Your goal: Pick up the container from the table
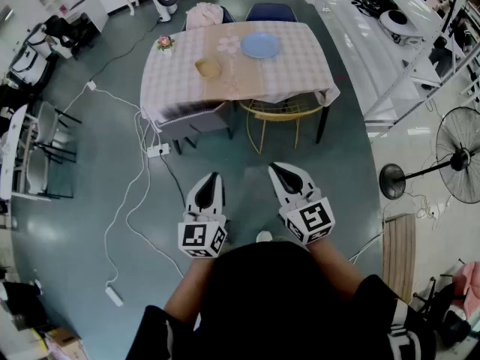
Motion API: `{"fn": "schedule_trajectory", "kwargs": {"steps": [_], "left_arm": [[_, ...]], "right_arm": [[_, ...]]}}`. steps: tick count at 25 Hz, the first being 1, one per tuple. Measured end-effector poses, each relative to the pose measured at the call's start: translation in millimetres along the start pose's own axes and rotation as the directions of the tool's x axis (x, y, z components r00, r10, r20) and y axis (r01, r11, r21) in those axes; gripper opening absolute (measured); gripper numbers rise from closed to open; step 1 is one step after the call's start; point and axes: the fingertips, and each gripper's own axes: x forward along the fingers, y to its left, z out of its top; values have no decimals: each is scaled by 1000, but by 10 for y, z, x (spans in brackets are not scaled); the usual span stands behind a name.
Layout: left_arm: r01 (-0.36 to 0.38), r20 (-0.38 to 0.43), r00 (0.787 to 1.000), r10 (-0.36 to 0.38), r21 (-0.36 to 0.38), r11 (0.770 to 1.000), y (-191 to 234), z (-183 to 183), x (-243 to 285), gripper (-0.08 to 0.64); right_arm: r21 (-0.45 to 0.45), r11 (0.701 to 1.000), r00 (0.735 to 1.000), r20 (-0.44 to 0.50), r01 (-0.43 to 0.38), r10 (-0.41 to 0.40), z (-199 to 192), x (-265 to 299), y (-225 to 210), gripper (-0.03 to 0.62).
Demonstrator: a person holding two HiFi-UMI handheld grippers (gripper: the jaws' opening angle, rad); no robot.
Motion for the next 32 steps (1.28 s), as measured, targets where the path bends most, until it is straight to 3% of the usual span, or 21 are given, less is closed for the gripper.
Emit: {"fn": "schedule_trajectory", "kwargs": {"steps": [10,16,19,24,32], "left_arm": [[2,70,998,-1,-19,1000,-33,75,-45,15],[61,34,998,-61,-14,998,-186,-45,-76,28],[102,-18,995,-101,23,995,-312,-156,-65,111],[129,-40,991,-128,6,992,-430,-279,-71,158],[86,-20,996,-87,-58,995,-436,-355,-215,158]], "right_arm": [[-22,999,999,18,37,-37,25,-92,-143,0],[6,998,998,13,66,-66,-83,-332,-196,6],[24,997,997,-38,67,-66,-219,-398,-220,125],[41,998,994,-100,51,-47,-459,-487,-233,140],[44,998,994,-106,42,-38,-506,-507,-169,140]]}}
